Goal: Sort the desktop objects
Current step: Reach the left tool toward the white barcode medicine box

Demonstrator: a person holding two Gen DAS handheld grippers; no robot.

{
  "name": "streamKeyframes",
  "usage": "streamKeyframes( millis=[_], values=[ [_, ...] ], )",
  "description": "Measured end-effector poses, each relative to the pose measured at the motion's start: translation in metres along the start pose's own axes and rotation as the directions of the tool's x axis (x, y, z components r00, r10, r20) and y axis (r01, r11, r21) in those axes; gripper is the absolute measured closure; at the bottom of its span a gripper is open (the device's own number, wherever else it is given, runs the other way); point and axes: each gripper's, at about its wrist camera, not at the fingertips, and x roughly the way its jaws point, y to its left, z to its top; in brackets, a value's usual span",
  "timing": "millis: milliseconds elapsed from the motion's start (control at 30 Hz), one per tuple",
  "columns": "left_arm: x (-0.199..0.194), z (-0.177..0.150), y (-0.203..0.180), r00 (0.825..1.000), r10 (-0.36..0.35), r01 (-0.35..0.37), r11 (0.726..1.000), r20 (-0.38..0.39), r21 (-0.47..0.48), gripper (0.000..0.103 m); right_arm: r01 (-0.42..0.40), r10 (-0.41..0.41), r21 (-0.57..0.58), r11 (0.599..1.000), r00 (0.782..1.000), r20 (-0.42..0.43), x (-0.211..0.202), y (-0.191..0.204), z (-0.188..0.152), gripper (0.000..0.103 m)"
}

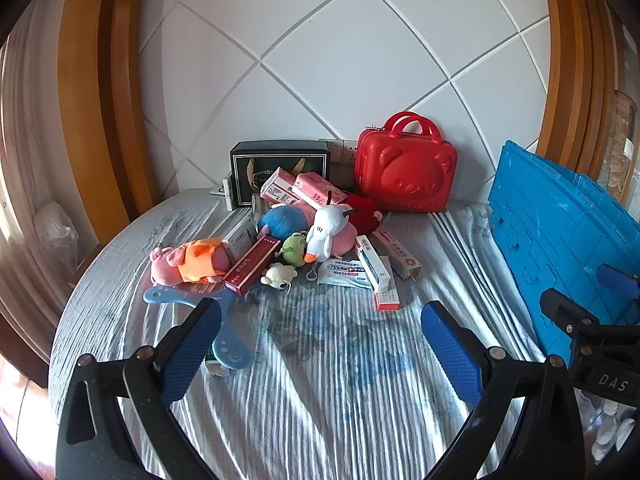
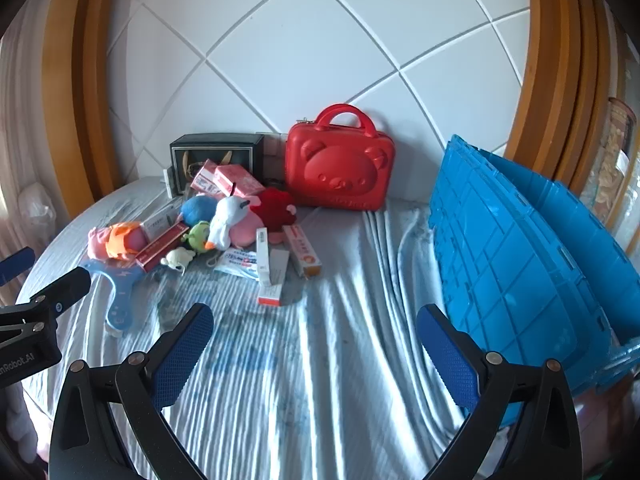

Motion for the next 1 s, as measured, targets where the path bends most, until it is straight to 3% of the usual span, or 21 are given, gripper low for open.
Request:
streamKeyframes(
  millis=[1000],
  values=[
    [0.050,0.009,0.002,0.996,0.043,-0.044,0.999,-0.075,-0.016,0.001,-0.012,0.013,0.031,0.999,0.999,-0.041,0.044,-0.006,0.005,0.000]
  ],
)
